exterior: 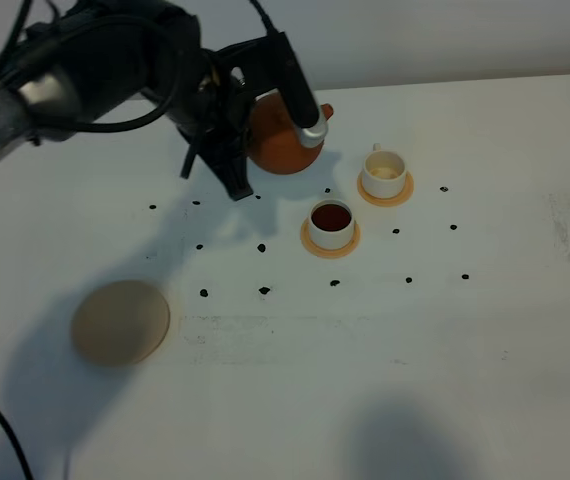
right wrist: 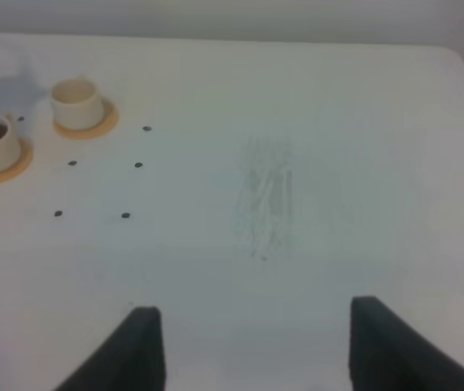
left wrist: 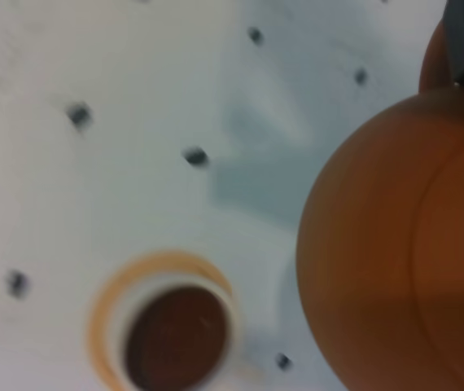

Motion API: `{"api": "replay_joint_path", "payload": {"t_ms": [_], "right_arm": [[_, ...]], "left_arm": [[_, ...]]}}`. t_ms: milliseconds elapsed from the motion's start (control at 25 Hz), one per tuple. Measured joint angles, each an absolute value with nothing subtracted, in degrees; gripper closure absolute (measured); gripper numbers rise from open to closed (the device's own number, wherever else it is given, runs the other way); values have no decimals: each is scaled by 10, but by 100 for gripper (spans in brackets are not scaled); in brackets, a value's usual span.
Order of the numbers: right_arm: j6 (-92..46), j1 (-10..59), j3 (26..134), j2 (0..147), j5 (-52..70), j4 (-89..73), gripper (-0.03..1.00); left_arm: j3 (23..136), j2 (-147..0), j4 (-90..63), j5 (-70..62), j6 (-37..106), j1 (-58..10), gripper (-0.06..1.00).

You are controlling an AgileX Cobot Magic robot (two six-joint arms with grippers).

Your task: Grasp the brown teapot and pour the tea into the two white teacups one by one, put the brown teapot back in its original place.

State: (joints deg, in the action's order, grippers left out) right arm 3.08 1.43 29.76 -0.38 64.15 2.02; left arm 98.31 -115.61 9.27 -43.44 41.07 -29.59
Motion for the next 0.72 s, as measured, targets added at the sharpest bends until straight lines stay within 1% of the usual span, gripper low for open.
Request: {"api": "replay_joint_path", "payload": {"t_ms": [160,360,720], "right_arm": [[31,14,298,-4,641,20,48],[31,14,298,-4,641,20,48],[31,14,298,-4,641,20,48]], "left_arm": [[1065,-1227,100,-452,427,-296,83],[1136,-1295,101,-460,454,-296,83],[1154,-1323,106,-419,502,-297,83]]}}
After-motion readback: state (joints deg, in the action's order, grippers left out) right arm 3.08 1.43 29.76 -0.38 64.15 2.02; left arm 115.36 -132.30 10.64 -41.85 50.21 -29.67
